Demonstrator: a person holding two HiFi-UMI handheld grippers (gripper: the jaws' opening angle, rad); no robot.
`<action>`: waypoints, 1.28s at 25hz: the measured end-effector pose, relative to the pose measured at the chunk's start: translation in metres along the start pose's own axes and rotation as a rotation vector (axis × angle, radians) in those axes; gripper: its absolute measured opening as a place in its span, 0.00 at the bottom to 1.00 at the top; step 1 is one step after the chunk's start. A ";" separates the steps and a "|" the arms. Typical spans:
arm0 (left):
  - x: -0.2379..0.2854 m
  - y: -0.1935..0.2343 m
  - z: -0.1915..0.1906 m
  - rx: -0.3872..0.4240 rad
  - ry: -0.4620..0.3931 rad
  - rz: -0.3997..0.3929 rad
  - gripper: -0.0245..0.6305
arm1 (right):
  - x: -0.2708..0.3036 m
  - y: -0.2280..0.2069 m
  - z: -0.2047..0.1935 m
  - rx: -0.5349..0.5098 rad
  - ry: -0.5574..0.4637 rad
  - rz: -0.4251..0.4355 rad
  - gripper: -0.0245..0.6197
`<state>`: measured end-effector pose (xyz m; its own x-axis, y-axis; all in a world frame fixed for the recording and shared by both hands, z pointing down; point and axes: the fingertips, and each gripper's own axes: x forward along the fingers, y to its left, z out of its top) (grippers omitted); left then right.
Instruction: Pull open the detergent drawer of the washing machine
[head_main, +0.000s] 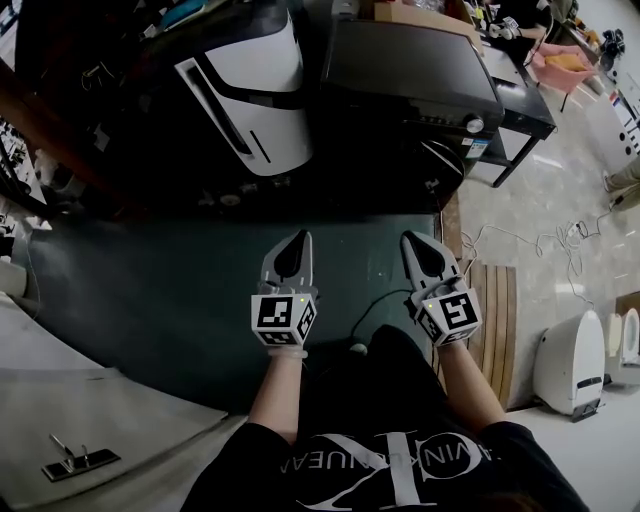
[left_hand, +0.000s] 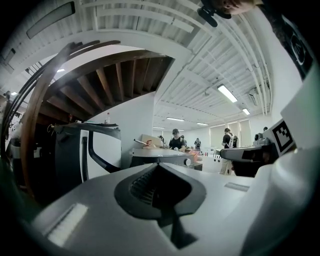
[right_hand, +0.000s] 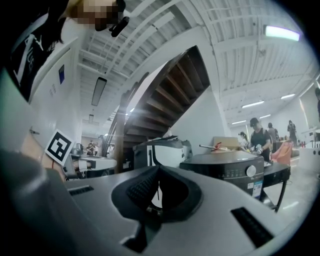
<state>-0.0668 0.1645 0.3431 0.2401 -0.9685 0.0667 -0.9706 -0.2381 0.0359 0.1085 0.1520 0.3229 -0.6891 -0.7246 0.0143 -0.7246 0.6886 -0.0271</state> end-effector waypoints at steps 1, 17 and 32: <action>0.002 0.001 0.000 -0.002 0.000 -0.004 0.05 | 0.002 0.000 -0.001 0.002 0.002 -0.001 0.06; 0.082 0.020 -0.011 -0.037 0.019 -0.090 0.18 | 0.071 -0.035 -0.028 0.019 0.022 0.013 0.06; 0.209 0.077 -0.043 -0.088 0.076 -0.135 0.18 | 0.188 -0.097 -0.070 0.043 0.105 0.022 0.06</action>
<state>-0.0905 -0.0527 0.4025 0.3722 -0.9189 0.1306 -0.9247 -0.3551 0.1371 0.0483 -0.0490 0.3984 -0.7034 -0.7010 0.1176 -0.7100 0.7005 -0.0715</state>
